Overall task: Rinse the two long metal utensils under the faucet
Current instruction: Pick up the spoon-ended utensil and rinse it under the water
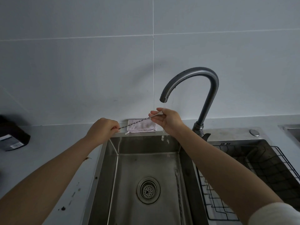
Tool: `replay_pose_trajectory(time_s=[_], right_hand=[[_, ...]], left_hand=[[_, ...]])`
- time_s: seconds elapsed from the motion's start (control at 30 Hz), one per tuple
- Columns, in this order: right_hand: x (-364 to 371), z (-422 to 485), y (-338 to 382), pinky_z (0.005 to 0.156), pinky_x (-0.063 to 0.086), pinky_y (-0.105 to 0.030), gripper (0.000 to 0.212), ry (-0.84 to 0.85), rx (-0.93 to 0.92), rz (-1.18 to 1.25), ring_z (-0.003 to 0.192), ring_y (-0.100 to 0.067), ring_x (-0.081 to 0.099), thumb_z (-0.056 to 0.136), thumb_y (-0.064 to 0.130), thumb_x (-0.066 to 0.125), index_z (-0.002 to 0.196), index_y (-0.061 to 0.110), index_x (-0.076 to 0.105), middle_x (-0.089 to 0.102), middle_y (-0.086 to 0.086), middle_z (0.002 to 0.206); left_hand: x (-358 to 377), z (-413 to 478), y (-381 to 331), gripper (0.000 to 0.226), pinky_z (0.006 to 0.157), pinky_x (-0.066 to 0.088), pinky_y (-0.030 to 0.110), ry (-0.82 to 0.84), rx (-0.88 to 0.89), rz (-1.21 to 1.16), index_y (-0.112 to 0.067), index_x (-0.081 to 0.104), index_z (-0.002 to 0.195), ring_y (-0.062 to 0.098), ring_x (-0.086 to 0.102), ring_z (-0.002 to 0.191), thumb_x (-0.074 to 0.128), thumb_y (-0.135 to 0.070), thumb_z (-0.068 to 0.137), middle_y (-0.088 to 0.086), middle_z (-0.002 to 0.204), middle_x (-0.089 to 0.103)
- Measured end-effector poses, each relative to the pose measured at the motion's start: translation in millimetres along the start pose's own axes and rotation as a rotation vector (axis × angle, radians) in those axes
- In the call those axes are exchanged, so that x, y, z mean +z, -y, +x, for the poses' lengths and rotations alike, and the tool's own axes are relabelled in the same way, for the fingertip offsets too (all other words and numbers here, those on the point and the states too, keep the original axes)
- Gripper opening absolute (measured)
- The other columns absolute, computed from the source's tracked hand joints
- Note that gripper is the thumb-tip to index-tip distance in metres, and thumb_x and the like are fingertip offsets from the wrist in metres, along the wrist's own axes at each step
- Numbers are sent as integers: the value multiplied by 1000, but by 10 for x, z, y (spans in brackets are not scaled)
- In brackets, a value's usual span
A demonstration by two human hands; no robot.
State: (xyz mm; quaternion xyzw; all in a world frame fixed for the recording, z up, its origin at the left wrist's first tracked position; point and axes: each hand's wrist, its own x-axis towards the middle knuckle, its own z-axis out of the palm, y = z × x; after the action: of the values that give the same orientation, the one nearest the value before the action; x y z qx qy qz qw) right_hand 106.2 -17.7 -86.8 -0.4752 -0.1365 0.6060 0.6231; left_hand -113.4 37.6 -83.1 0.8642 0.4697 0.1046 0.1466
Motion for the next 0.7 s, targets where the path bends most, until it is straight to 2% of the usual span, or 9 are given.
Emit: replay_pose_trajectory(time_s=[0.07, 0.13, 0.2, 0.3, 0.37, 0.47, 0.53, 0.63, 0.7], right_hand=[[-16, 9, -18, 71, 58, -30, 17, -7, -49, -20, 74, -23, 67, 98, 3, 36, 99, -3, 52, 63, -16, 86], [-32, 16, -47, 68, 59, -25, 8, -38, -100, -30, 67, -18, 69, 91, -2, 51, 87, 1, 56, 65, -14, 83], [-46, 19, -66, 67, 59, -25, 10, -75, -129, 6, 68, -19, 68, 86, -6, 57, 81, 3, 55, 65, -13, 81], [-48, 11, -73, 63, 59, -24, 11, -120, -153, 94, 69, -21, 66, 85, -7, 57, 81, 2, 52, 63, -13, 79], [-33, 14, -79, 63, 59, -24, 6, -152, -161, 110, 67, -19, 67, 90, 3, 55, 84, 3, 53, 64, -13, 78], [-8, 26, -64, 61, 59, -25, 28, -176, -157, 102, 61, -17, 68, 97, 25, 43, 82, 4, 54, 64, -13, 77], [12, 27, -38, 57, 59, -25, 35, -164, -161, 92, 56, -17, 68, 99, 28, 38, 80, 3, 53, 63, -14, 75], [46, 15, -14, 60, 60, -25, 20, -126, -186, 67, 62, -18, 67, 96, 12, 47, 80, 2, 54, 63, -13, 74], [55, 0, -5, 63, 60, -25, 11, -99, -202, 75, 61, -16, 68, 90, -2, 54, 79, 3, 54, 63, -13, 76]], left_hand=[[20, 5, -27, 13, 54, 32, 15, -33, 8, -1, -1, 71, 89, 17, 53, 66, 62, -9, 84, 18, 83, 72], [44, 17, -42, 13, 61, 35, 20, -53, 12, -2, -1, 70, 87, 21, 55, 66, 63, -10, 83, 19, 81, 72], [65, 31, -47, 12, 65, 37, 24, -63, 17, -4, 0, 70, 85, 22, 54, 65, 63, -10, 83, 20, 79, 72], [83, 42, -76, 11, 66, 36, 24, -68, 32, -12, 0, 70, 85, 18, 51, 63, 64, -9, 82, 19, 79, 72], [90, 37, -89, 11, 66, 37, 24, -69, 35, -14, 0, 70, 86, 18, 51, 63, 64, -8, 82, 18, 80, 72], [104, 19, -64, 9, 66, 41, 25, -80, 37, -29, -1, 71, 83, 20, 53, 63, 66, -8, 80, 18, 78, 72], [111, -2, -47, 8, 67, 45, 29, -88, 34, -34, -1, 70, 80, 23, 55, 62, 66, -7, 80, 19, 76, 72], [129, -21, -45, 8, 66, 47, 33, -101, 32, -30, 0, 69, 77, 31, 61, 65, 66, -6, 80, 20, 73, 71], [137, -21, -63, 9, 64, 44, 32, -118, 26, -30, 0, 69, 75, 30, 58, 63, 66, -6, 80, 20, 71, 71]])
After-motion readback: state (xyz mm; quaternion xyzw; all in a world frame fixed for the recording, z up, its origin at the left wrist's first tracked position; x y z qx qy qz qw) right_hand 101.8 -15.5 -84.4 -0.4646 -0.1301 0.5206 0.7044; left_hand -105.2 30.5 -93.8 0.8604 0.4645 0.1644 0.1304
